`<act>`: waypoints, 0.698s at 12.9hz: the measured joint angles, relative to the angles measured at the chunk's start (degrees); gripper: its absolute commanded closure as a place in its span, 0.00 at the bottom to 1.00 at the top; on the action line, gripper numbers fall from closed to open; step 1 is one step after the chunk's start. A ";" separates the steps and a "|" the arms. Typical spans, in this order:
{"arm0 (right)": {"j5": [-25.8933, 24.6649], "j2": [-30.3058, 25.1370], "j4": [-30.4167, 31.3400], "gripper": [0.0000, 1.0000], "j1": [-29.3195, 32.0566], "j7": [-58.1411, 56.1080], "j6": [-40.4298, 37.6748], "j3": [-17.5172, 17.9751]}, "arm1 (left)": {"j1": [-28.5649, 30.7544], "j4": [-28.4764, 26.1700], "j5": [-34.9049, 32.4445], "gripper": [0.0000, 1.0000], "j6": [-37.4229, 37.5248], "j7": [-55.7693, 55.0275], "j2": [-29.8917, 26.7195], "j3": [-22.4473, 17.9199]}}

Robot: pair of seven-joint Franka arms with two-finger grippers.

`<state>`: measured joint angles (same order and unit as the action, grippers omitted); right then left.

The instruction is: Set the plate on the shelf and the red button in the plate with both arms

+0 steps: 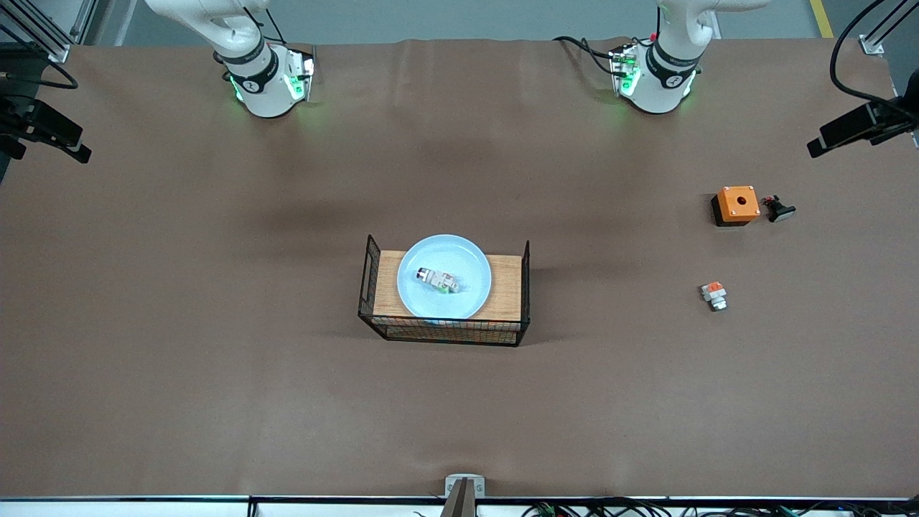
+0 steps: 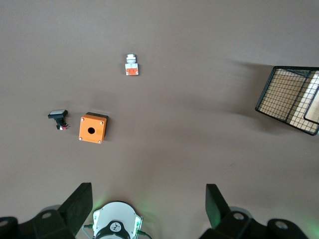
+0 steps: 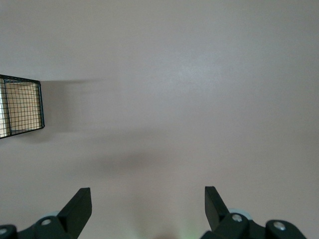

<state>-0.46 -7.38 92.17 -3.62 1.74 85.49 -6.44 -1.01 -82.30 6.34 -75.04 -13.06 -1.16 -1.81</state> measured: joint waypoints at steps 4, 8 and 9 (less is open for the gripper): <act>0.00 0.00 0.01 0.00 0.00 0.00 -0.02 -0.01 | 0.16 -10.68 -0.03 0.00 -4.52 0.02 -7.31 1.33; 0.00 0.00 0.01 0.00 0.00 0.00 -0.04 0.01 | -0.31 -17.11 -0.08 0.00 -6.89 0.03 -11.73 1.53; 0.00 0.00 0.01 0.00 0.00 0.00 -0.04 0.02 | -0.33 -17.17 -0.08 0.00 -7.00 0.03 -11.80 1.53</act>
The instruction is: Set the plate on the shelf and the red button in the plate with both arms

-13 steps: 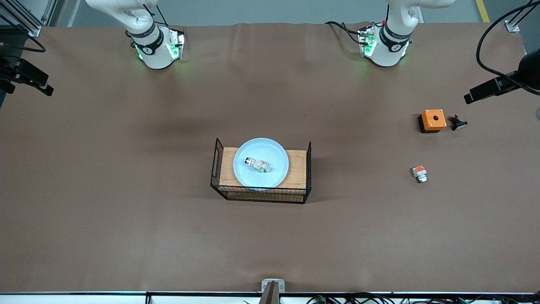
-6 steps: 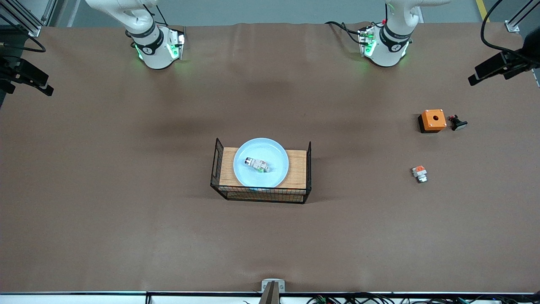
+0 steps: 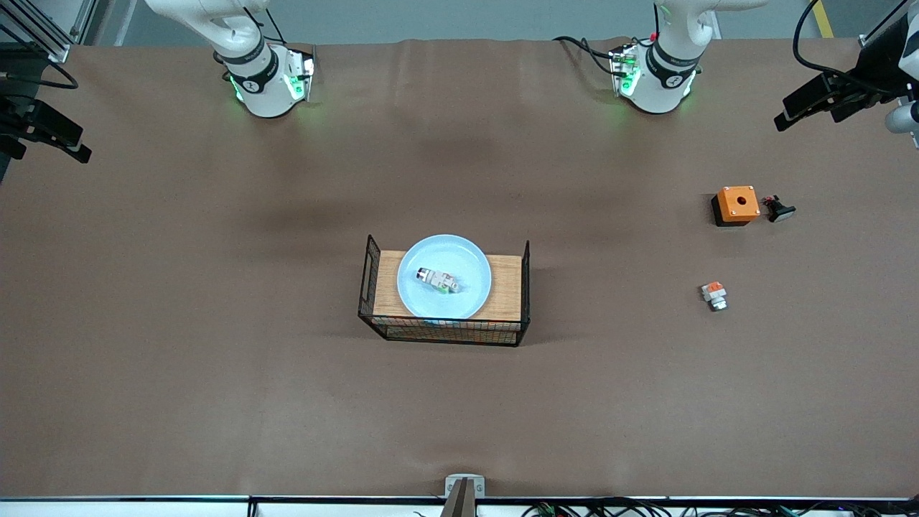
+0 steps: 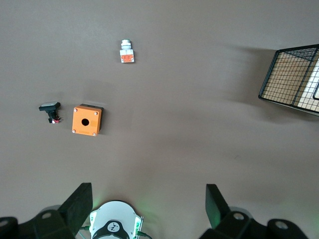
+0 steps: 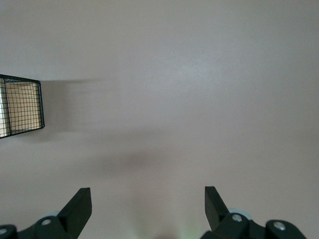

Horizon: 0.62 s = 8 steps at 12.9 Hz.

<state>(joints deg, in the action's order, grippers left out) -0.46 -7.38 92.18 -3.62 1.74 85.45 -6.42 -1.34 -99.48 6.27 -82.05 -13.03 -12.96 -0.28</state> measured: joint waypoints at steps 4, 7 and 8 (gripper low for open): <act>0.00 0.00 0.00 0.00 0.00 0.00 -0.01 0.01 | -0.11 1.37 -0.43 0.00 -0.89 0.00 -0.01 0.03; 0.00 0.00 0.01 0.00 0.00 0.00 -0.01 0.01 | -0.11 3.02 -0.79 0.00 -0.58 -0.07 0.07 0.03; 0.00 0.00 0.01 0.00 0.00 0.00 -0.01 0.01 | -0.11 3.00 -0.80 0.00 -0.53 -0.12 0.56 0.03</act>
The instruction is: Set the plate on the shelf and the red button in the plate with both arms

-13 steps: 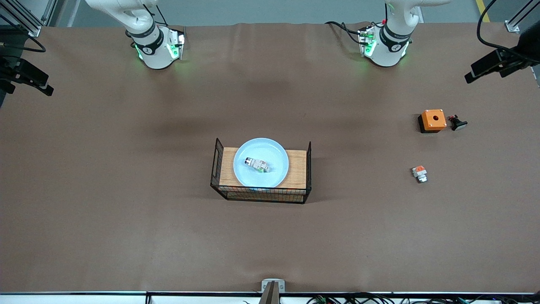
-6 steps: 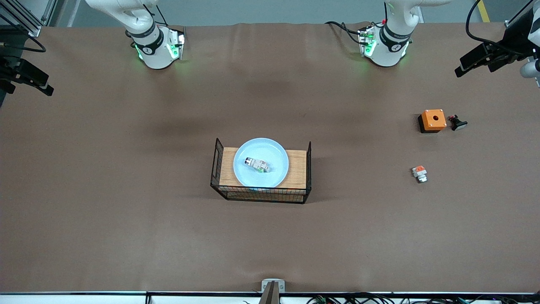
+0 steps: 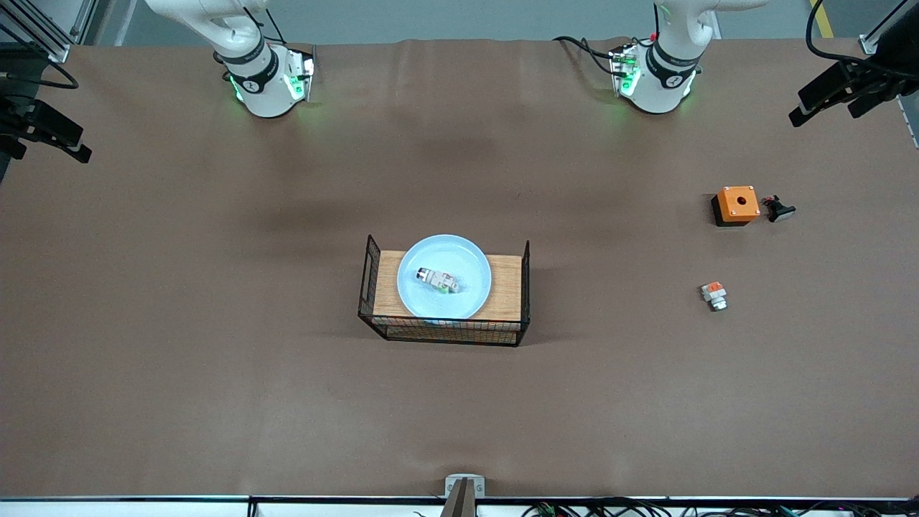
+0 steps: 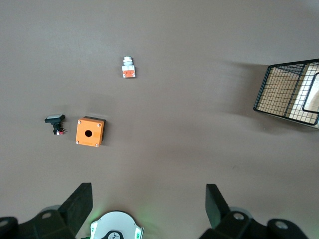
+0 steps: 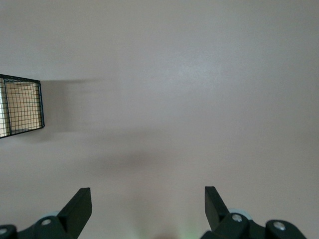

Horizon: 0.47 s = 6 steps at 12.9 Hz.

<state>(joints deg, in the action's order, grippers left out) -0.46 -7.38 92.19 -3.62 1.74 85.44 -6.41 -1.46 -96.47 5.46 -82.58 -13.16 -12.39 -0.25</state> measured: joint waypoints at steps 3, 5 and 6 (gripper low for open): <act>0.00 0.00 0.00 0.00 0.00 0.00 0.00 0.00 | 0.00 0.53 -0.02 0.00 -0.12 -0.02 3.19 0.00; 0.00 0.00 0.01 0.00 0.00 0.00 0.00 0.00 | -0.01 2.46 -0.02 0.00 -0.29 -0.02 6.13 0.00; 0.00 0.00 0.01 0.00 0.00 0.00 0.00 0.00 | -0.02 3.63 -0.02 0.00 -0.37 -0.02 7.39 0.01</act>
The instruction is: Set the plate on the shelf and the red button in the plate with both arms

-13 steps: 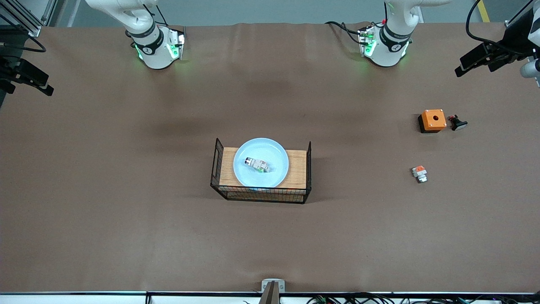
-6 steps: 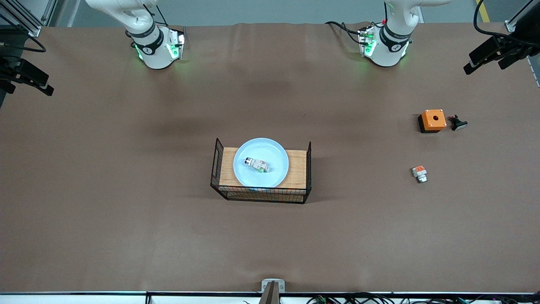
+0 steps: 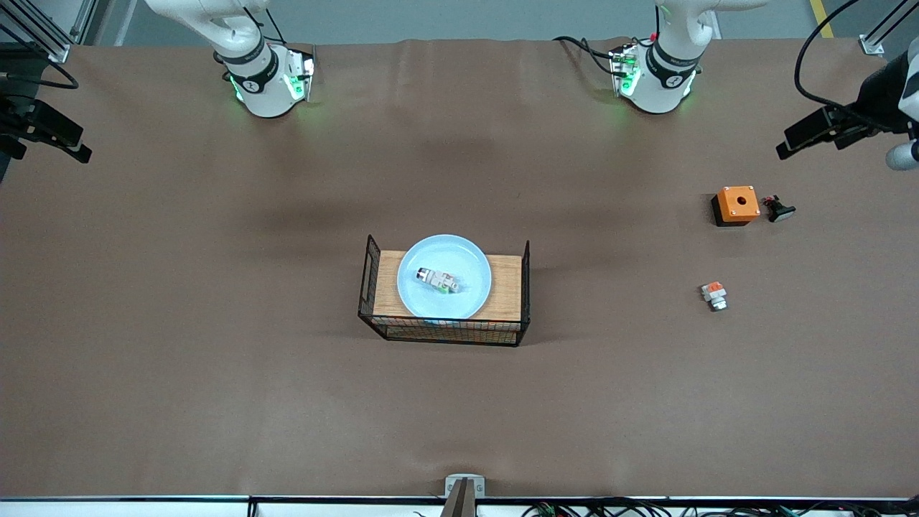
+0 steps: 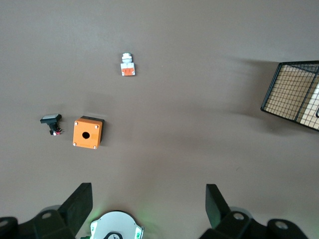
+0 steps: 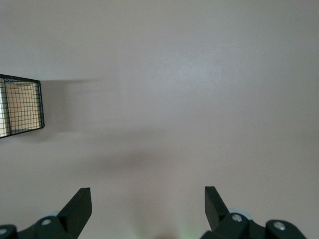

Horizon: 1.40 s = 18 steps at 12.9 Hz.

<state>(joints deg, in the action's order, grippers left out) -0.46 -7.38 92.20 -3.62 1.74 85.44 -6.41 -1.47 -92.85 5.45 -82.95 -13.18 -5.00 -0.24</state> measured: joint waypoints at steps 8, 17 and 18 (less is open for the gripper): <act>0.00 0.00 0.00 0.00 0.00 0.00 0.00 -0.03 | -0.25 3.98 -0.32 0.00 -1.05 0.00 3.12 0.04; 0.00 0.00 0.00 0.00 0.00 0.00 0.00 -0.04 | -0.38 6.01 -0.87 0.00 -1.02 7.31 3.27 0.67; 0.00 0.00 0.00 0.00 0.00 0.00 0.00 -0.04 | -0.38 6.01 -0.86 0.00 -1.02 7.58 3.30 0.67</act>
<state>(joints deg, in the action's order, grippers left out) -0.46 -7.38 92.20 -3.62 1.74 85.44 -6.45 -1.85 -86.83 4.58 -83.98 -5.60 -1.70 0.44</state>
